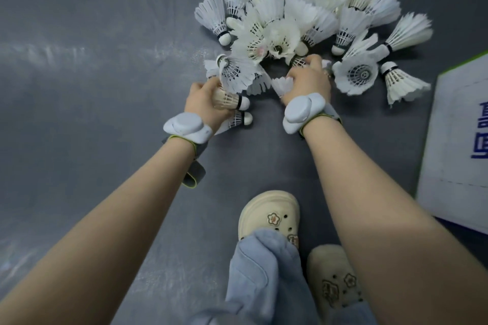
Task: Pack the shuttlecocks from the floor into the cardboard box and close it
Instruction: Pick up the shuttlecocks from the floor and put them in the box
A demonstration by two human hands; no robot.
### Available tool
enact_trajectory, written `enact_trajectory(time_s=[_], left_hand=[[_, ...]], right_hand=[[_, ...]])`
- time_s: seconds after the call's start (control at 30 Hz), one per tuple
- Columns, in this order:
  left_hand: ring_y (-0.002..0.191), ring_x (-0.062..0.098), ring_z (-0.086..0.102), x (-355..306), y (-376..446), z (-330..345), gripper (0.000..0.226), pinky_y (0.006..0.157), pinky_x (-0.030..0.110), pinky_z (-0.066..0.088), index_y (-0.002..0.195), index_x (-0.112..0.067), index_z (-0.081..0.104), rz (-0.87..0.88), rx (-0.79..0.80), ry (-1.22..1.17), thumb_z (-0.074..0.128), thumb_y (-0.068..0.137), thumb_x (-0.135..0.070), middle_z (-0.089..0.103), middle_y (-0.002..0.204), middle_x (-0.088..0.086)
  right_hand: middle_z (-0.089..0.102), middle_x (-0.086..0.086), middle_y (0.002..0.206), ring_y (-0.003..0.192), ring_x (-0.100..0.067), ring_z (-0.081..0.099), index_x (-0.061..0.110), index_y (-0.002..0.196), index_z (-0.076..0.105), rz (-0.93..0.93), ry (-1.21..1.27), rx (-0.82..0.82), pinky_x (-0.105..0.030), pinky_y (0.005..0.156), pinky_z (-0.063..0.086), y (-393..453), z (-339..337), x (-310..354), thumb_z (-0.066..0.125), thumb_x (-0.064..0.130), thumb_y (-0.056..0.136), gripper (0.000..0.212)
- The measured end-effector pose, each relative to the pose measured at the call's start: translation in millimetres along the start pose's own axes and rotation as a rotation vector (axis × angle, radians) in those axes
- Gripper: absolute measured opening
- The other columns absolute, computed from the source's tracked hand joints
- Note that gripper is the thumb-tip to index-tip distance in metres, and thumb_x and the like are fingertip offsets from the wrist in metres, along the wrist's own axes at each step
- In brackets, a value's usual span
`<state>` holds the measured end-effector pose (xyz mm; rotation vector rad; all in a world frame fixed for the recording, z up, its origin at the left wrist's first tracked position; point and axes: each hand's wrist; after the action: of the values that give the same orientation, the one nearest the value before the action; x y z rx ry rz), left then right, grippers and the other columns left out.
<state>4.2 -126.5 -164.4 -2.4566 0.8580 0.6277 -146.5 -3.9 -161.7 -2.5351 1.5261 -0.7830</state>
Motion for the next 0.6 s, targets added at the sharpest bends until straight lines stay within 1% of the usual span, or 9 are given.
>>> enact_trajectory(time_s=[0.07,0.2,0.23,0.27,0.3,0.37,0.43,0.47,0.6], left_hand=[[0.07,0.015,0.041,-6,-10,2,0.046,0.069,0.002,0.026,0.112,-0.02,0.059,0.016,0.019,-0.025,0.075,0.069,-0.015,0.041,0.097,0.003],[0.064,-0.003,0.039,-18,-32,3,0.045,0.059,-0.012,0.026,0.109,-0.023,0.061,0.012,0.075,-0.082,0.076,0.067,-0.014,0.043,0.096,0.003],[0.064,-0.004,0.039,-21,-37,3,0.045,0.058,-0.012,0.026,0.109,-0.024,0.061,0.006,0.081,-0.087,0.075,0.067,-0.013,0.044,0.096,0.003],[0.064,-0.004,0.039,-24,-43,3,0.045,0.057,-0.012,0.026,0.108,-0.025,0.061,-0.002,0.083,-0.096,0.074,0.067,-0.012,0.044,0.097,0.003],[0.064,-0.004,0.04,-27,-49,1,0.045,0.056,-0.012,0.026,0.108,-0.025,0.061,-0.006,0.08,-0.106,0.074,0.068,-0.01,0.044,0.097,0.003],[0.063,0.002,0.043,-37,-60,-4,0.045,0.057,-0.011,0.027,0.109,-0.024,0.061,-0.004,0.077,-0.109,0.072,0.069,-0.007,0.044,0.097,0.004],[0.067,0.014,0.045,-48,-72,-12,0.046,0.066,-0.004,0.029,0.111,-0.021,0.06,0.012,0.082,-0.102,0.07,0.07,-0.005,0.042,0.099,0.005],[0.072,0.017,0.045,-54,-78,-18,0.046,0.069,0.0,0.028,0.112,-0.02,0.059,0.021,0.082,-0.102,0.069,0.071,-0.004,0.041,0.101,0.005],[0.077,0.019,0.046,-82,-105,-48,0.046,0.067,0.004,0.029,0.114,-0.022,0.058,0.052,0.046,-0.116,0.063,0.073,-0.002,0.039,0.104,0.004]], right_hand=[[0.03,-0.008,0.144,0.112,-0.034,0.051,0.005,0.091,0.066,0.026,0.032,0.035,-0.028,0.079,0.039,-10,-1,1,0.051,0.001,0.084,0.017],[0.036,-0.012,0.136,0.106,-0.036,0.053,0.004,0.09,0.065,0.059,0.049,0.126,-0.03,0.078,0.041,-32,-10,2,0.052,0.006,0.085,0.014],[0.039,-0.013,0.133,0.103,-0.035,0.053,0.005,0.085,0.065,0.057,0.049,0.15,-0.03,0.078,0.041,-37,-13,3,0.051,0.008,0.086,0.014],[0.042,-0.014,0.129,0.096,-0.033,0.051,0.008,0.074,0.061,0.053,0.045,0.173,-0.027,0.075,0.04,-43,-17,4,0.051,0.009,0.086,0.015],[0.045,-0.015,0.121,0.089,-0.029,0.047,0.012,0.062,0.051,0.049,0.026,0.197,-0.024,0.068,0.037,-47,-23,6,0.051,0.01,0.086,0.023],[0.046,-0.017,0.097,0.085,-0.024,0.039,0.015,0.055,0.034,0.063,-0.024,0.28,-0.021,0.051,0.028,-53,-36,10,0.053,0.012,0.087,0.037],[0.041,-0.012,0.072,0.085,-0.023,0.039,0.012,0.055,0.032,0.107,-0.029,0.343,-0.019,0.048,0.021,-61,-51,14,0.053,0.014,0.091,0.041],[0.037,-0.01,0.065,0.085,-0.023,0.039,0.011,0.055,0.033,0.116,-0.021,0.354,-0.019,0.048,0.02,-66,-59,18,0.052,0.014,0.092,0.041],[0.041,-0.014,0.074,0.085,-0.023,0.036,0.011,0.057,0.029,0.081,0.001,0.284,-0.022,0.047,0.021,-101,-93,27,0.05,0.011,0.092,0.041]])
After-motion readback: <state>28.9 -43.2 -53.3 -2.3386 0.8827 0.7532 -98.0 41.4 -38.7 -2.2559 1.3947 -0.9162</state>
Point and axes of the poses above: each hand's wrist, its own y-axis towards the middle knuckle, its own z-axis out of the palm, x = y × z
